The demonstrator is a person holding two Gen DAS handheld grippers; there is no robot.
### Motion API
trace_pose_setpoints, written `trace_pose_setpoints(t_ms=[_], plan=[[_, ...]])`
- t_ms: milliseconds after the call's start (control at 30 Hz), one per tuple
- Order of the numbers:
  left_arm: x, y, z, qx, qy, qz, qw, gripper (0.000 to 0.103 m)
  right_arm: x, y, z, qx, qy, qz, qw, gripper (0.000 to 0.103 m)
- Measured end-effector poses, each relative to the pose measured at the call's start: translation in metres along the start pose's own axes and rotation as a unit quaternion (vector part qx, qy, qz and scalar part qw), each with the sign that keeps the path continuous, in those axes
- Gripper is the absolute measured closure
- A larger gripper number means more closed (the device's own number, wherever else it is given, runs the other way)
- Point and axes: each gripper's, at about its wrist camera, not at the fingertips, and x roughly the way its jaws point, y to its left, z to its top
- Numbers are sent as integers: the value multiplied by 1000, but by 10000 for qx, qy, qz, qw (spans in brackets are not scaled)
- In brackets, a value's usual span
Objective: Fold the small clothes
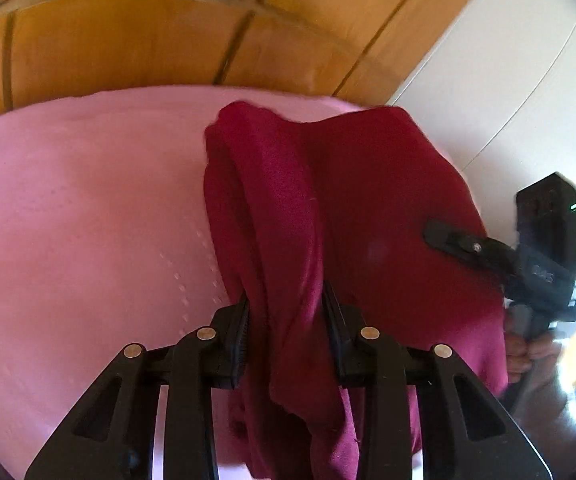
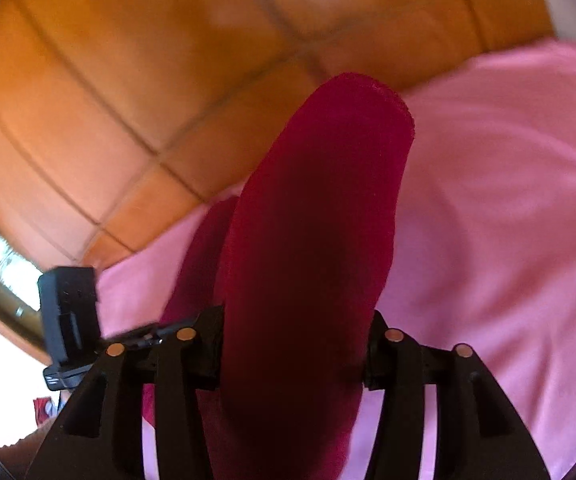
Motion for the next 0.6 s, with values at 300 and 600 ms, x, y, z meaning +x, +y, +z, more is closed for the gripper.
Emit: trace_pose_setpoints(t_ms=[300,600], plan=[[-17,-24,-11,391,-375,912,9944,71,-48,26,-8,-442,-898,-566,9934,40],[-11,-10,-19,-3,-491,1412,9888,59,12,53,-3,-716,-471,-1048,9908,39]])
